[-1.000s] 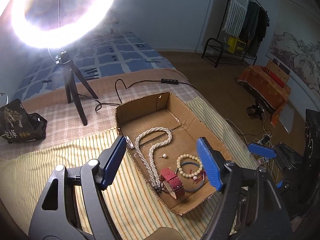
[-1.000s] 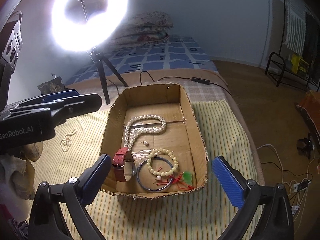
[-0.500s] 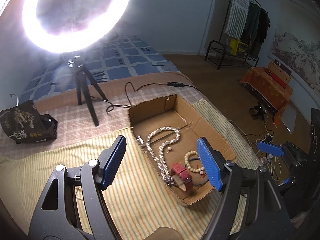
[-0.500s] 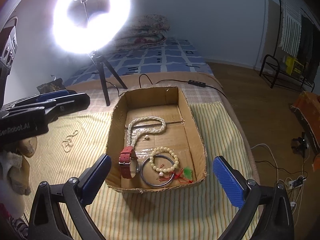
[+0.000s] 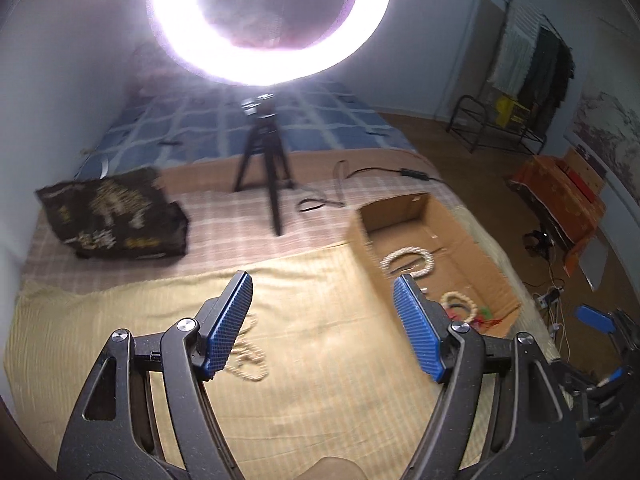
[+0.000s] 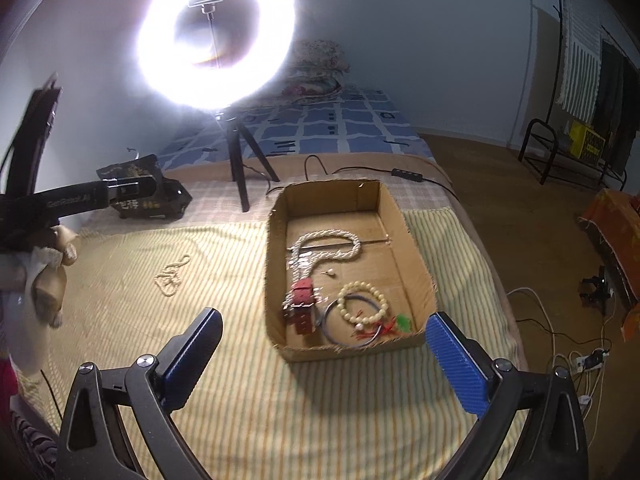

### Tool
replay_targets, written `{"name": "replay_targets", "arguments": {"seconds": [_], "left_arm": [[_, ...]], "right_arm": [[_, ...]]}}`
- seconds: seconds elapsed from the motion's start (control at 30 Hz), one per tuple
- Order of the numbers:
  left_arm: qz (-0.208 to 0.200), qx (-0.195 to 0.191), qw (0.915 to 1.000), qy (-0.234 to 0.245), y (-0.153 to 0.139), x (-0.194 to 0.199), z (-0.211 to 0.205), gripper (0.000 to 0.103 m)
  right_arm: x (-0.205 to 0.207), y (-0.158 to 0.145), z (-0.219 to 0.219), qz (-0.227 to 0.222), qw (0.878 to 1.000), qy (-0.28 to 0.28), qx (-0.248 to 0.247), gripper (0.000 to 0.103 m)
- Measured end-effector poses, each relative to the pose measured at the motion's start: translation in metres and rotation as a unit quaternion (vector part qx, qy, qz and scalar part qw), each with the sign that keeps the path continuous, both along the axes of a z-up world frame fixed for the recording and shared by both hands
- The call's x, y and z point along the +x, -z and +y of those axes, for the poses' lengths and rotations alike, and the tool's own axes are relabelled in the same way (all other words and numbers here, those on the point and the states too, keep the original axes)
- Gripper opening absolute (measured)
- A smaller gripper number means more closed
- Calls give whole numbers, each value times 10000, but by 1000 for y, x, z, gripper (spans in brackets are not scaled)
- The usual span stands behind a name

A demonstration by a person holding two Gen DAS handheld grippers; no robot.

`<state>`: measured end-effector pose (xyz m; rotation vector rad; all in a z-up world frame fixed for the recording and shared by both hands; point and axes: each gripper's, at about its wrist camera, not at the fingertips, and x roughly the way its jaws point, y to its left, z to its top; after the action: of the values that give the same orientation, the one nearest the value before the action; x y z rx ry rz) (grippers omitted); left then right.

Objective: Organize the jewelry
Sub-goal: 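Move the open left tool down around the pearl strand on the bed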

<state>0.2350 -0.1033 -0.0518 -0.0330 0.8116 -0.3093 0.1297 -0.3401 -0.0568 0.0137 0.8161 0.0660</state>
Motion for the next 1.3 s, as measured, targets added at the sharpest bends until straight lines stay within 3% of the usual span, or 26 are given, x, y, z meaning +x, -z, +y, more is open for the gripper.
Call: {"name": "replay_targets", "arguments": {"seconds": [0.3, 0.5, 0.6, 0.9, 1.17, 1.3], "left_arm": [[912, -56, 9950, -403, 47, 12, 68, 75], [1640, -358, 9839, -618, 90, 22, 87, 75], [1879, -369, 9793, -651, 108, 27, 87, 69], [2052, -496, 9747, -736, 122, 42, 71, 69], [2154, -41, 9727, -857, 145, 56, 54, 62], [2194, -39, 9702, -1028, 152, 63, 55, 56]], "right_arm": [[-15, -11, 30, -143, 9999, -45, -37, 103], [-14, -9, 48, -81, 9997, -209, -68, 103], [-12, -7, 53, -49, 9996, -252, -99, 103], [-8, -7, 52, 8, 9996, -275, 98, 103], [-10, -8, 43, -3, 9995, -207, 218, 103], [-9, -10, 39, -11, 9994, -181, 281, 103]]}}
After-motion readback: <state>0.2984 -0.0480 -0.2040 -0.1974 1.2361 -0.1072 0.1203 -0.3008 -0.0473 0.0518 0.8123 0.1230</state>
